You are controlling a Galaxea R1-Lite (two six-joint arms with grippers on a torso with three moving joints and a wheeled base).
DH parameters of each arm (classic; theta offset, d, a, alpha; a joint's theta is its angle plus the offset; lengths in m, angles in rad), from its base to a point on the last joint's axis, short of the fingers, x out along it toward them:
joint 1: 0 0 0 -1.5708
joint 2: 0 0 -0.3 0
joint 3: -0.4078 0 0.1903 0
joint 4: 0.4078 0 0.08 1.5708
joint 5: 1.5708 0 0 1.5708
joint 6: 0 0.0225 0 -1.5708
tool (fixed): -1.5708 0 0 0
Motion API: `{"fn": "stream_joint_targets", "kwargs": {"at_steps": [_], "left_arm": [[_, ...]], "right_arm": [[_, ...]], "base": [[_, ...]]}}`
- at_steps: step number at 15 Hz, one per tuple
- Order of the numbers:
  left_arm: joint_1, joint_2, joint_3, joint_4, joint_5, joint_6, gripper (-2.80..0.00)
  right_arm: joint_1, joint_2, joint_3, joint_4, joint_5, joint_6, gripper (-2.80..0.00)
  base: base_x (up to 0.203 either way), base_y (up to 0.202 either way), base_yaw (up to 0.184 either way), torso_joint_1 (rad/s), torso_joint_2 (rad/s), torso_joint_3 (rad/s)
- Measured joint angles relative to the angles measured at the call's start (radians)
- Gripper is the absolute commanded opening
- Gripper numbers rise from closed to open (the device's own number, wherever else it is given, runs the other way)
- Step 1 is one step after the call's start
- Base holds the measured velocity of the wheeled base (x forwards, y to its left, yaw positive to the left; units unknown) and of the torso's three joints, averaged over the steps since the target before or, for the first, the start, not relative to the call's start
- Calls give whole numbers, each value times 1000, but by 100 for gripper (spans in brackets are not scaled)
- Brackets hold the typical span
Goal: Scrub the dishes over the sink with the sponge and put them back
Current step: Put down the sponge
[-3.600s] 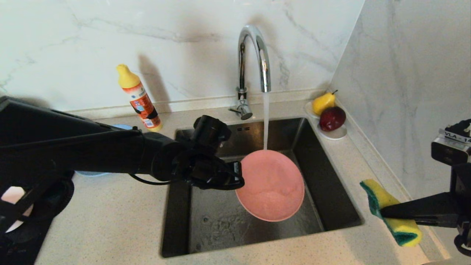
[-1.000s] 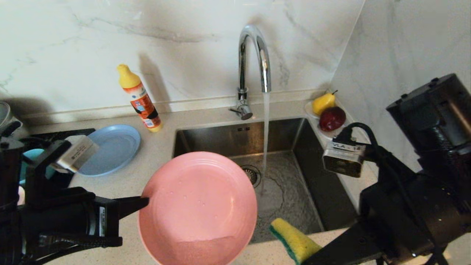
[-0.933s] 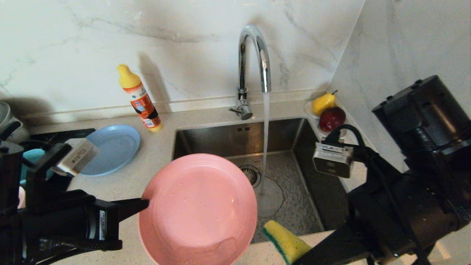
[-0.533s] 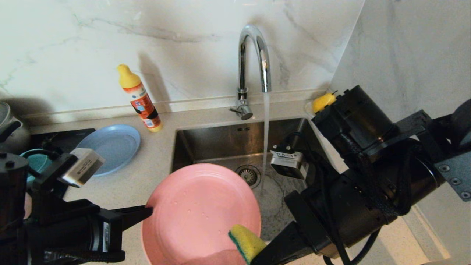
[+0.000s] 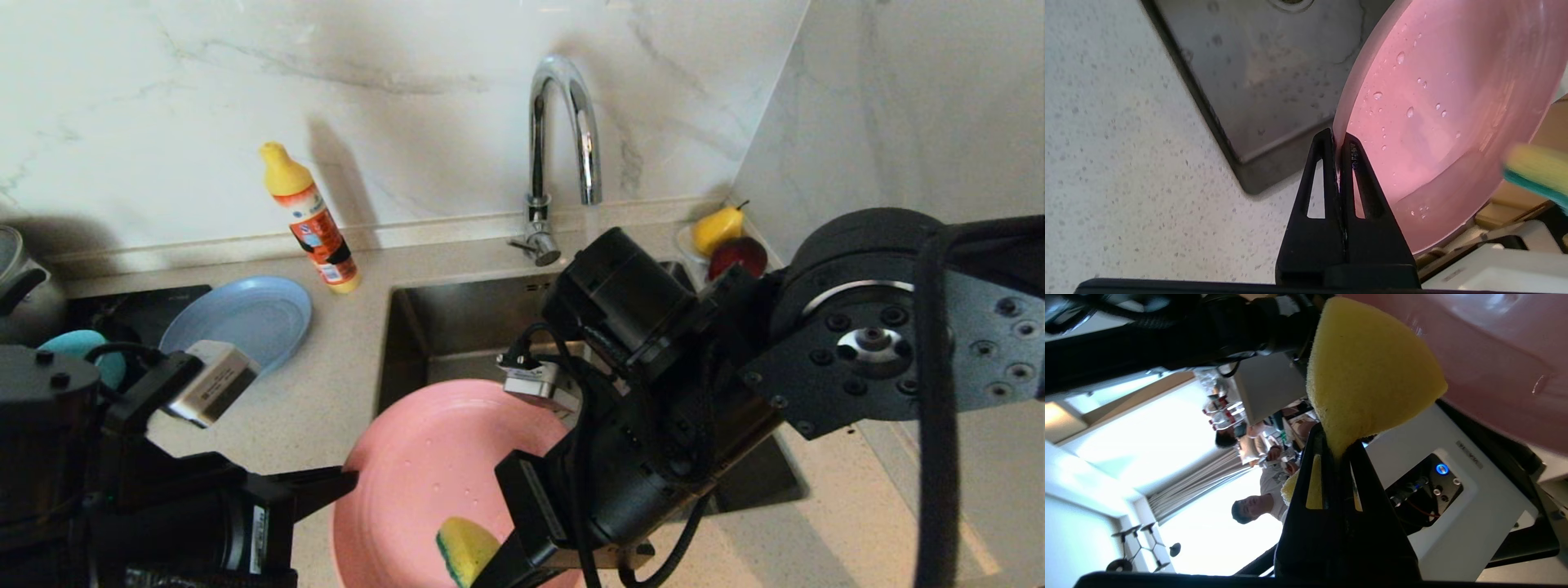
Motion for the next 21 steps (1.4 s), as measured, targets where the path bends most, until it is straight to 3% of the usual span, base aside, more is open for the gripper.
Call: {"fn": "stream_joint_targets", "kwargs": {"at_steps": [7,21], "left_arm": [[0,5,26,-42,0,-4,-280],[-5,-11,47,-45,-3,-3,-280]], "right_arm": [[13,85,-83,25,-17,4,-280],[47,146,-93,15,-38,6,-280]], "base": [[0,0,0,0,0,0],[0,0,0,0,0,0]]}}
